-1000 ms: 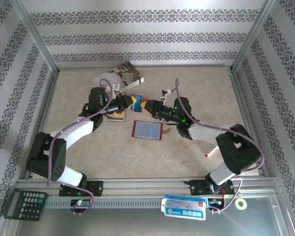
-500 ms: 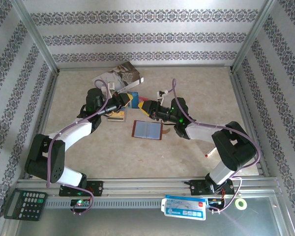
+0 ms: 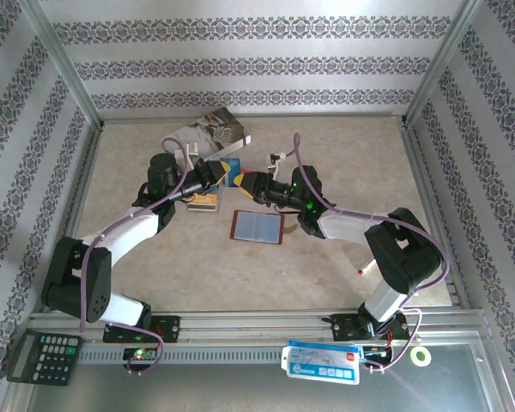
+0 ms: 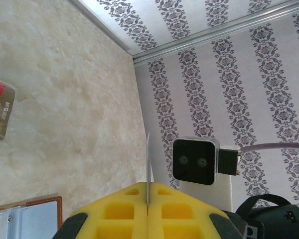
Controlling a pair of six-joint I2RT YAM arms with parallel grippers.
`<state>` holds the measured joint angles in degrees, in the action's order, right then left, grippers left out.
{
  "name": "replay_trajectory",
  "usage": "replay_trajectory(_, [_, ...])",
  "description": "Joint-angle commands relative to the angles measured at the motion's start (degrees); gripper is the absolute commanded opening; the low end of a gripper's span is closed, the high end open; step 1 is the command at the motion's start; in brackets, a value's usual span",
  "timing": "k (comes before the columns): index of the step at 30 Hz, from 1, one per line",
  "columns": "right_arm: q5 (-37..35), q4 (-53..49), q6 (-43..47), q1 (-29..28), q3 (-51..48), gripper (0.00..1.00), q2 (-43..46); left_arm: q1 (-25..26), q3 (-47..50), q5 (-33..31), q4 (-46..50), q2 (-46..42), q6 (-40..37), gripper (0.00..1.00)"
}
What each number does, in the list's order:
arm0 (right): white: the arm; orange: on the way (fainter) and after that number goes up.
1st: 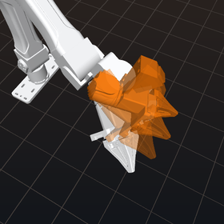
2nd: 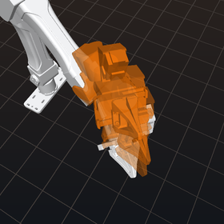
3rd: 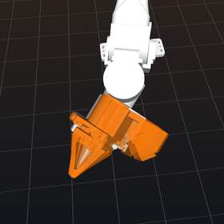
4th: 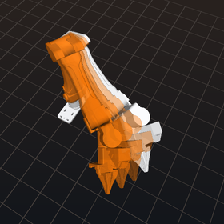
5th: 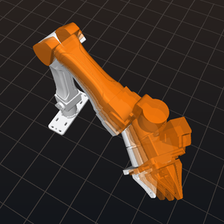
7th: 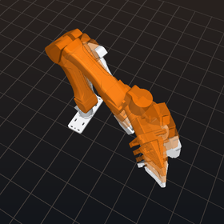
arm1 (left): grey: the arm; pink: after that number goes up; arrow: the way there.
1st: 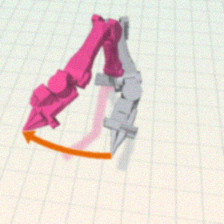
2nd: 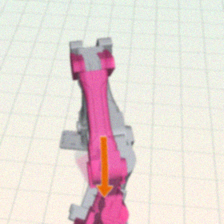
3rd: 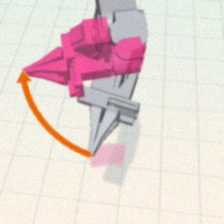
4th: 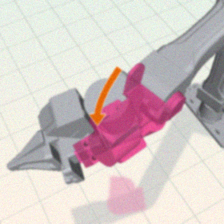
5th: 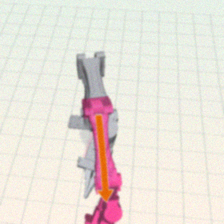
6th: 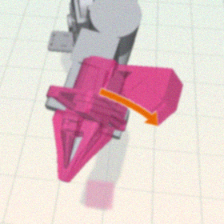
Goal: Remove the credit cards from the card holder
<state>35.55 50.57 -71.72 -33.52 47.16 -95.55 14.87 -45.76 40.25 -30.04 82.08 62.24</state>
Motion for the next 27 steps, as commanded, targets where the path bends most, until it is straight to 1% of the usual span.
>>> replay_trajectory(1, [0.6,1.7,0.5,0.0,1.5,0.27,-1.2,-0.6,0.0,0.9,-3.2,-0.8,0.6,0.00])
replay_trajectory(4, [0.1,1.6,0.7,0.3,1.3,0.19,-1.0,-0.5,0.3,0.6,-2.9,-0.7,0.5,0.00])
replay_trajectory(6, [-0.1,1.1,0.9,0.5,1.1,0.11,-0.9,-0.8,0.4,0.5,-2.7,-0.8,0.3,0.00])
replay_trajectory(8, [-0.2,0.1,1.7,0.6,1.0,0.04,-0.8,-0.9,0.7,0.5,-2.8,-1.1,0.4,0.08])
replay_trajectory(10, [-0.4,-0.9,2.7,0.6,0.8,0.00,-0.6,-1.3,1.2,0.1,-2.7,-1.9,0.4,0.21])
replay_trajectory(11, [-0.4,-1.7,3.4,0.6,0.8,0.00,-0.5,-1.4,1.5,-0.4,-1.9,-2.4,0.1,0.27])
replay_trajectory(13, [-1.0,-4.6,5.5,0.7,0.8,0.00,0.0,-2.3,2.3,-2.0,1.0,-3.8,-1.0,0.44])
replay_trajectory(15, [-1.4,-7.5,8.5,0.9,1.0,0.00,0.6,-3.8,3.3,-3.4,4.9,-5.3,-2.6,0.54])
replay_trajectory(17, [-1.9,-12.9,12.4,1.3,1.6,0.00,1.4,-5.9,4.2,-4.7,10.1,-7.1,-5.5,0.60])
replay_trajectory(20, [-3.7,-23.0,20.5,1.9,3.4,0.00,2.9,-10.4,4.9,-7.2,20.4,-10.2,-13.4,0.69])
replay_trajectory(22, [-5.3,-30.2,26.6,2.2,5.4,0.00,3.4,-13.5,4.6,-8.9,28.1,-11.6,-19.5,0.72])
replay_trajectory(24, [-7.7,-37.0,32.7,2.4,7.9,0.00,3.5,-15.9,4.0,-10.9,34.1,-12.4,-23.9,0.76])
replay_trajectory(27, [-9.9,-45.7,41.8,2.2,13.0,0.00,2.5,-18.8,3.1,-12.1,40.0,-13.7,-28.5,0.84])
